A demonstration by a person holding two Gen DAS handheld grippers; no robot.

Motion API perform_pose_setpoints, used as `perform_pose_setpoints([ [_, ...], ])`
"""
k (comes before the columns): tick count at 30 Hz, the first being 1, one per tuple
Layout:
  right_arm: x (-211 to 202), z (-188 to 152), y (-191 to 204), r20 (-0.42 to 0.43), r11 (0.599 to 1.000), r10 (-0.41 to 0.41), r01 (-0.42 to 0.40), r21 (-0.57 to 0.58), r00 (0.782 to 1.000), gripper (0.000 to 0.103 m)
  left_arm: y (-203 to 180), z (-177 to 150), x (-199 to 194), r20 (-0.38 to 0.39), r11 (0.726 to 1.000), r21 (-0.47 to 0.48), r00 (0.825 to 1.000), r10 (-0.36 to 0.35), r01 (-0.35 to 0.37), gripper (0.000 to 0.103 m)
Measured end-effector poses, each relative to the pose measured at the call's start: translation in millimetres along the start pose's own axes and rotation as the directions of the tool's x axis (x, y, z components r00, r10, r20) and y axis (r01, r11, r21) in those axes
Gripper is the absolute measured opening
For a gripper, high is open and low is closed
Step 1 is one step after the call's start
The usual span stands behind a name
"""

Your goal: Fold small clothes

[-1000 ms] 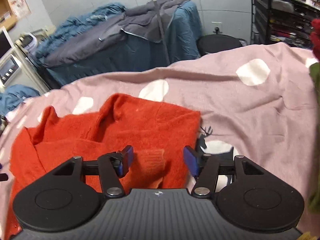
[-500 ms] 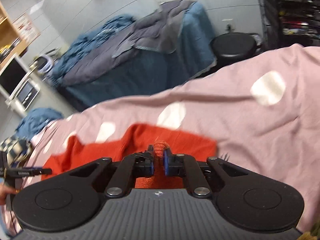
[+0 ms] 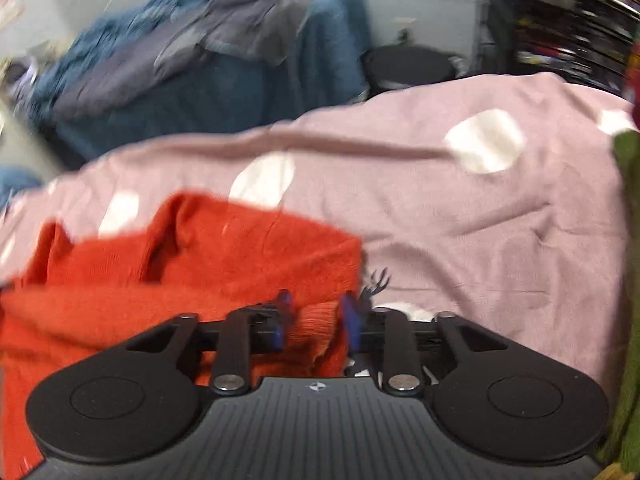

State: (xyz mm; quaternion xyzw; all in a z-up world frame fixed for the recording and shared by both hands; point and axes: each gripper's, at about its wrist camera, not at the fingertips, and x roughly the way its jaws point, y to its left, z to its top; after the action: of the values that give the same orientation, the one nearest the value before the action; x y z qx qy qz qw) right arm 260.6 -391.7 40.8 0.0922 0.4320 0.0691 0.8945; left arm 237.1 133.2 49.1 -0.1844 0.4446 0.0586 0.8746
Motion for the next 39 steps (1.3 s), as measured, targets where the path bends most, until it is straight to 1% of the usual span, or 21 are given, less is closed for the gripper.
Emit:
perform_pose_setpoints([
  [1, -8.4, -2.3, -1.3, 0.038, 1.0, -0.006, 0.006, 0.015, 0.999, 0.077, 2.9, 0.3, -6.2, 0.015, 1.0, -0.014, 1.0, -0.014, 0.014, 0.067],
  [4, -32.0, -12.6, 0.1, 0.091, 0.999, -0.036, 0.038, -0.016, 0.995, 0.08, 6.0, -4.9, -29.8, 0.054, 1.0, 0.005, 0.998, -0.023, 0.023, 0.076],
  [7, -44.4, -28.6, -0.4, 0.055, 0.999, 0.045, -0.044, -0.023, 0.997, 0.076, 0.3, -21.2, -54.8, 0.08, 0.993, 0.122, 0.997, -0.003, -0.006, 0.081],
  [9, -41.6, -36.7, -2.2, 0.003, 0.995, 0.098, -0.098, 0.013, 0.995, 0.065, -11.2, -36.9, -63.6, 0.074, 0.975, 0.222, 0.997, 0.0, -0.017, 0.081],
  [10, -38.6, -39.3, -3.8, -0.006, 0.992, 0.11, -0.109, 0.064, 0.994, 0.057, -18.7, -45.9, -66.1, 0.074, 0.96, 0.279, 0.997, 0.007, -0.027, 0.08],
  [13, -25.5, -46.0, -10.6, -0.018, 0.955, 0.179, -0.17, 0.242, 0.984, 0.055, -43.1, -74.6, -64.9, 0.084, 0.89, 0.452, 0.996, 0.03, -0.065, 0.076],
  [15, -17.8, -49.3, -10.3, -0.014, 0.931, 0.177, -0.163, 0.327, 0.984, 0.055, -55.3, -87.8, -57.8, 0.081, 0.853, 0.515, 0.995, 0.05, -0.085, 0.073],
  [18, -10.6, -50.1, -10.2, 0.023, 0.895, 0.157, -0.153, 0.419, 0.987, 0.055, -62.6, -97.4, -41.5, 0.079, 0.828, 0.547, 0.992, 0.097, -0.124, 0.07],
  [19, -7.1, -50.4, -12.5, 0.028, 0.871, 0.157, -0.152, 0.467, 0.987, 0.055, -63.3, -98.2, -35.5, 0.078, 0.821, 0.553, 0.99, 0.116, -0.139, 0.064],
  [20, -2.7, -50.9, -14.5, 0.028, 0.845, 0.168, -0.158, 0.511, 0.985, 0.051, -62.4, -98.3, -29.5, 0.069, 0.817, 0.557, 0.989, 0.132, -0.148, 0.054],
  [21, -0.2, -50.6, -14.7, 0.027, 0.828, 0.167, -0.155, 0.539, 0.986, 0.041, -61.0, -97.3, -25.0, 0.058, 0.82, 0.553, 0.988, 0.141, -0.15, 0.049],
  [22, 0.2, -50.4, -13.7, 0.025, 0.819, 0.164, -0.15, 0.554, 0.986, 0.009, -58.8, -95.3, -23.1, 0.053, 0.83, 0.538, 0.989, 0.139, -0.145, 0.042],
  [23, -1.3, -50.3, -12.2, 0.025, 0.815, 0.17, -0.155, 0.558, 0.985, 0.008, -57.2, -92.8, -24.3, 0.049, 0.842, 0.521, 0.989, 0.137, -0.142, 0.033],
  [24, -6.9, -49.8, -10.3, 0.038, 0.815, 0.176, -0.168, 0.554, 0.984, 0.007, -56.5, -91.0, -27.2, 0.049, 0.844, 0.517, 0.989, 0.138, -0.144, 0.027],
  [25, -15.4, -50.3, -9.0, 0.058, 0.816, 0.184, -0.186, 0.547, 0.981, 0.007, -56.1, -89.8, -31.9, 0.055, 0.839, 0.523, 0.988, 0.141, -0.149, 0.017],
  [26, -24.7, -50.3, -7.9, 0.075, 0.815, 0.194, -0.204, 0.542, 0.978, 0.007, -53.9, -88.8, -38.0, 0.055, 0.839, 0.524, 0.989, 0.136, -0.144, 0.016],
  [29, -52.2, -55.5, -14.8, 0.11, 0.795, 0.201, -0.228, 0.563, 0.973, 0.007, -39.1, -84.6, -58.3, 0.043, 0.872, 0.477, 0.994, 0.104, -0.112, 0.015],
  [31, -62.0, -65.1, -21.6, 0.084, 0.794, 0.194, -0.207, 0.572, 0.977, 0.007, -27.2, -85.0, -63.9, 0.022, 0.889, 0.446, 0.994, 0.104, -0.103, 0.014],
  [34, -54.4, -81.5, -19.8, -0.018, 0.83, 0.157, -0.123, 0.544, 0.987, 0.008, -18.8, -90.4, -61.8, -0.035, 0.881, 0.464, 0.991, 0.128, -0.097, 0.015],
  [36, -44.8, -95.6, -22.0, -0.06, 0.84, 0.129, -0.077, 0.536, 0.99, 0.009, -15.3, -96.3, -60.9, -0.043, 0.874, 0.474, 0.988, 0.145, -0.108, 0.016],
  [39, -36.9, -103.1, -23.9, -0.07, 0.853, 0.121, -0.068, 0.517, 0.99, 0.018, -11.4, -96.0, -60.7, -0.078, 0.89, 0.436, 0.98, 0.183, -0.132, 0.017],
])
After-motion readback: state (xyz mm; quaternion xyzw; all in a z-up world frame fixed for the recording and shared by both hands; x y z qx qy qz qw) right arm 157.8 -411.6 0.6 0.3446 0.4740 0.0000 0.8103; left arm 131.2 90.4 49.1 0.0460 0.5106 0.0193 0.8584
